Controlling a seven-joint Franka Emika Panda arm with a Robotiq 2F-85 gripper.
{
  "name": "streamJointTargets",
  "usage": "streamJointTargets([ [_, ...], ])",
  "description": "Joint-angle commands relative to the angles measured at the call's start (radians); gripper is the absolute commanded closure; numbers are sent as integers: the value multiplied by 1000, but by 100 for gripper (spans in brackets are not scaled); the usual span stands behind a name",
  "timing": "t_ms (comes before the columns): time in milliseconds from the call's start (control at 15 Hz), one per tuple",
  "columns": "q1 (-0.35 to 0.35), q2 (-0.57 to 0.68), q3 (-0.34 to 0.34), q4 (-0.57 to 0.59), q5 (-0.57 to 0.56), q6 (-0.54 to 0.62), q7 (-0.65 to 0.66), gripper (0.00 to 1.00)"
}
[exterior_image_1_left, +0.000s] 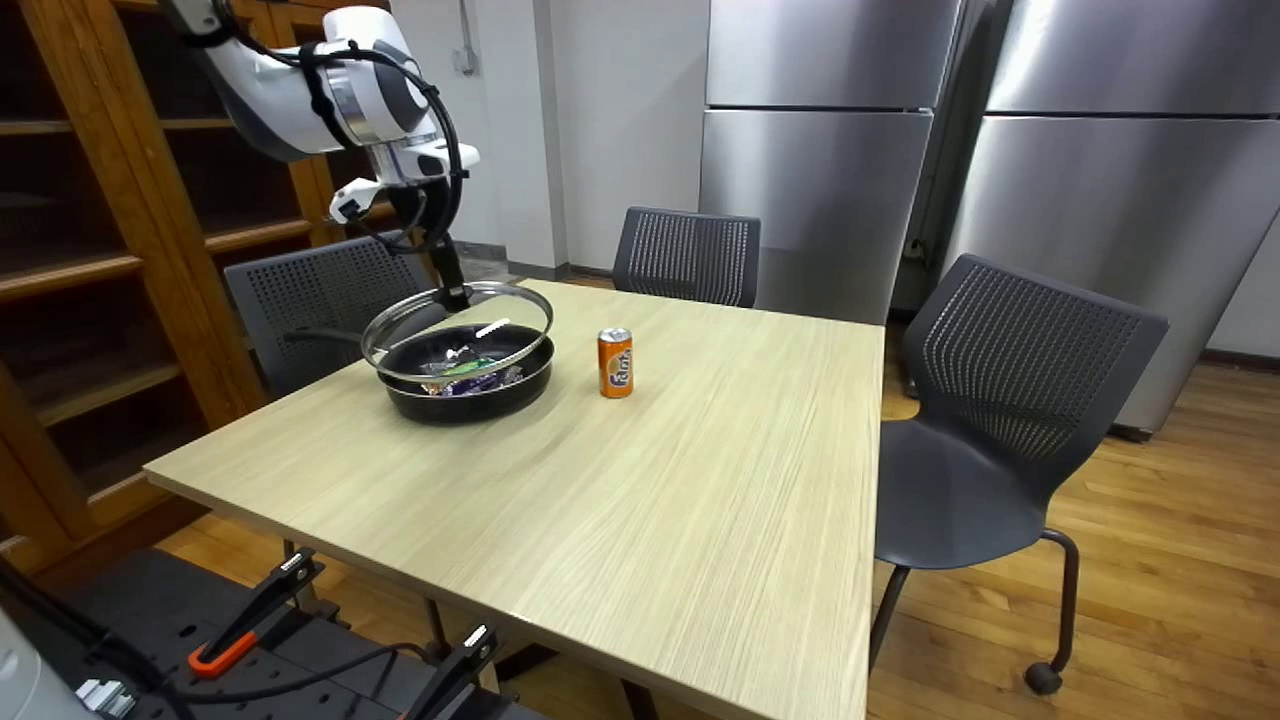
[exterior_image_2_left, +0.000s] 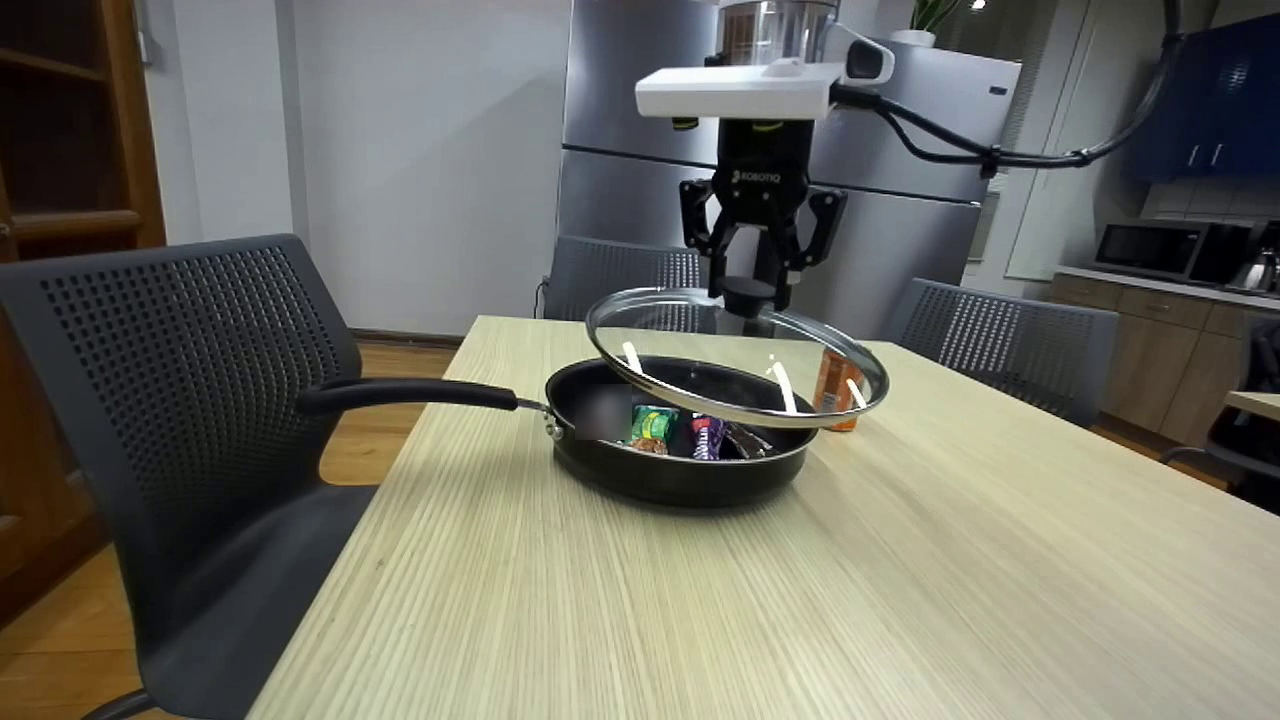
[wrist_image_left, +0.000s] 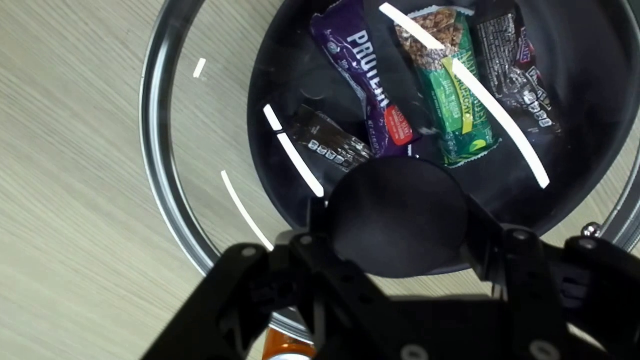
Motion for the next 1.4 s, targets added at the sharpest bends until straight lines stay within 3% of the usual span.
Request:
streamJointTargets([
  [0,27,72,-18,135,-9,-81,31,61],
  [600,51,221,-35,326,14,-157,8,61],
  [1333,68,303,-32,418,25,-217,0,61],
])
